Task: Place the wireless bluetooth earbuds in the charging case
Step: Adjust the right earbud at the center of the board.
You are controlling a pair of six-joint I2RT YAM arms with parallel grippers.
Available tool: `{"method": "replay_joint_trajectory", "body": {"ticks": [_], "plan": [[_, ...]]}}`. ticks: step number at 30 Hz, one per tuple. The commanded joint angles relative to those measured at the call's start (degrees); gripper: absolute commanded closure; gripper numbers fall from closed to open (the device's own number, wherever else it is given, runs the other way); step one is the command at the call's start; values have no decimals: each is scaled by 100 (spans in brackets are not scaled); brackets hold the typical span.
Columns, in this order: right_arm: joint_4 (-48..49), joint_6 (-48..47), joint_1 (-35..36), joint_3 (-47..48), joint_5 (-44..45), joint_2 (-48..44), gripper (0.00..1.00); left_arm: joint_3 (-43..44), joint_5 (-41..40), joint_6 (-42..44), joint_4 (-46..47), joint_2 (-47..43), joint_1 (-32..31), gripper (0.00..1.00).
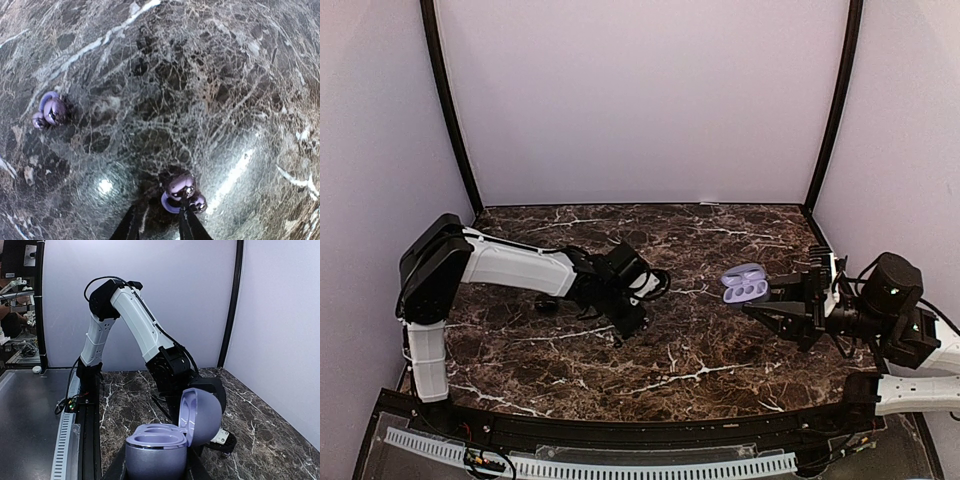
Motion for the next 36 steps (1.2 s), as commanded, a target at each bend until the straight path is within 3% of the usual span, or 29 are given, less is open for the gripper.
{"method": "replay_joint_trajectory", "body": {"ticks": [1, 14, 24, 36], "plan": [[161, 60, 30, -7, 55, -78, 100, 351, -150, 239, -68, 111, 16, 73], [174, 69, 29, -15, 62, -63, 100, 777, -159, 382, -263, 335, 33, 73], [156, 68, 26, -15, 72, -81, 100, 60, 408, -546, 393, -97, 117, 76], [149, 78, 25, -10, 71, -67, 100, -63, 152, -1086, 537, -310, 145, 71]]}}
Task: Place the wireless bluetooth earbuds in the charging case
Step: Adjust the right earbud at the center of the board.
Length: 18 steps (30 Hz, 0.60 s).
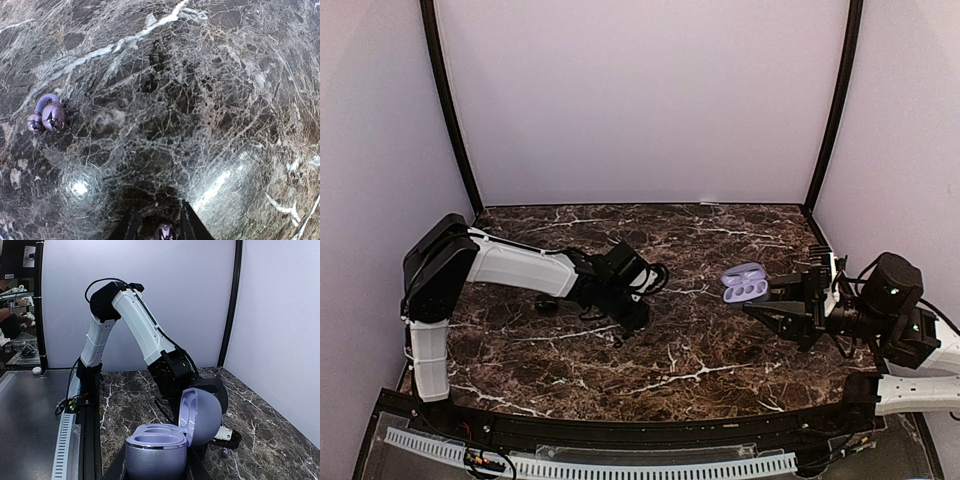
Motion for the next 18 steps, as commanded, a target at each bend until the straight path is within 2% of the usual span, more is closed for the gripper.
{"method": "replay_joint_trajectory", "body": {"ticks": [1, 8, 18], "plan": [[148, 43, 28, -8, 42, -67, 100, -109, -213, -297, 81, -532, 38, 70], [148, 45, 33, -10, 47, -77, 100, -603, -256, -1016, 191, -1266, 26, 68], [153, 36, 29, -9, 51, -96, 100, -1020, -227, -1186, -3, -1202, -85, 76]]}}
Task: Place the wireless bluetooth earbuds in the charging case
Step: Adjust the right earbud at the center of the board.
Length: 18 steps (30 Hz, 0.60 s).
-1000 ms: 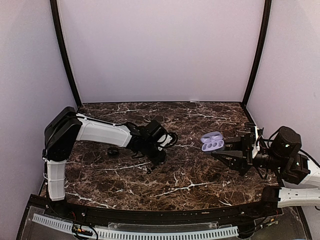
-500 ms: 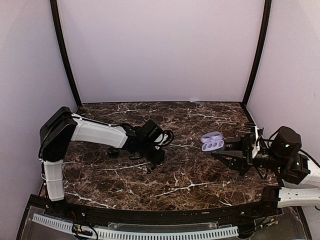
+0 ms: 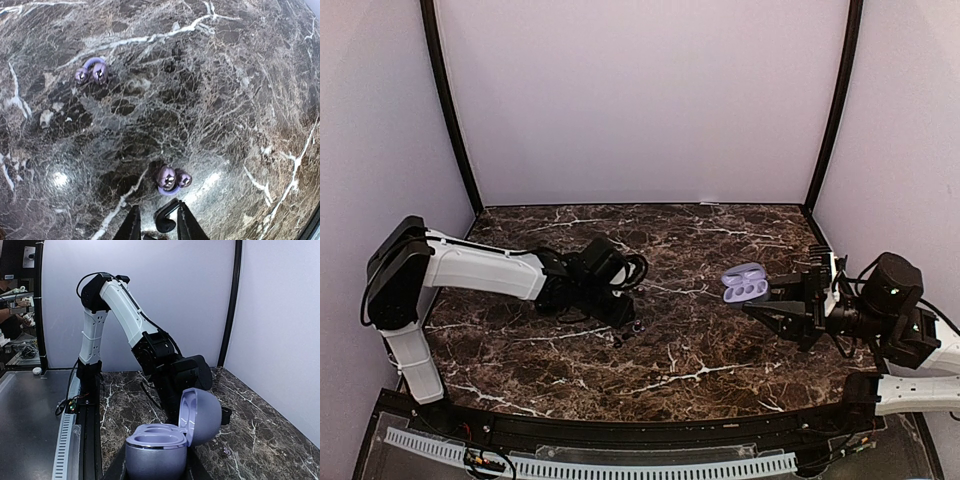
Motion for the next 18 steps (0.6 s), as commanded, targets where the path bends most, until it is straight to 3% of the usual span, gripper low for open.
{"method": "replay_joint_trajectory", "body": {"ticks": [1, 18], "plan": [[142, 19, 29, -9, 59, -104, 100, -52, -37, -99, -127, 59, -38, 77], [122, 15, 33, -4, 99, -143, 100, 463, -64, 196, -151, 685, -21, 82]]}}
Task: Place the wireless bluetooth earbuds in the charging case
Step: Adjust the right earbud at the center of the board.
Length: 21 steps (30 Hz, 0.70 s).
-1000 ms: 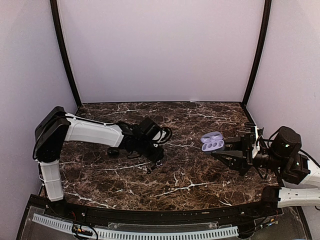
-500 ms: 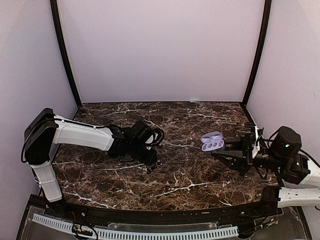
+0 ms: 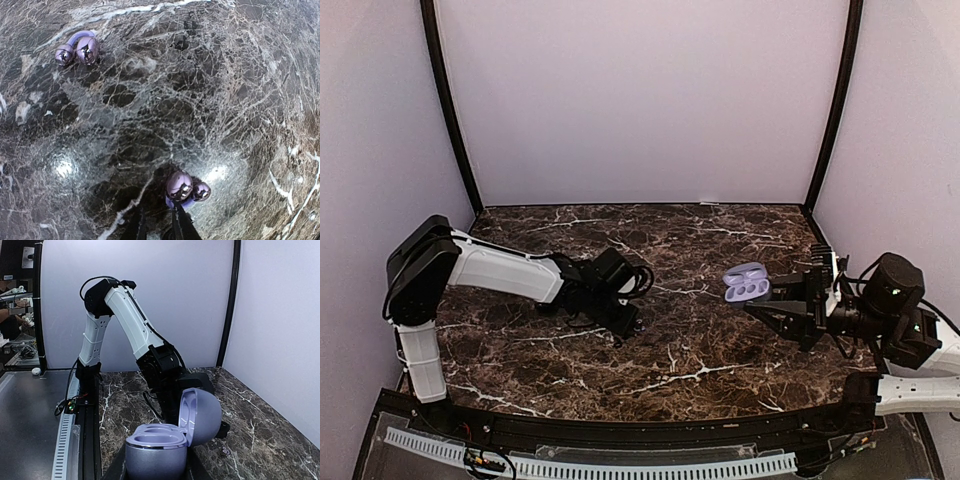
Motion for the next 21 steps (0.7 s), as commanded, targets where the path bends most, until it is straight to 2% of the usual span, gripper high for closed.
{"method": "replay_joint_trajectory", "body": {"ticks": [1, 9, 15, 21], "plan": [[165, 11, 32, -15, 60, -77, 100, 332, -61, 221, -23, 115, -13, 82], [144, 10, 27, -15, 73, -85, 100, 1043, -43, 509, -73, 598, 33, 82], [152, 1, 27, -14, 66, -74, 100, 1160, 55, 540, -98, 623, 109, 81], [139, -8, 31, -6, 57, -64, 100, 1072, 265, 528, -100, 545, 111, 72]]}}
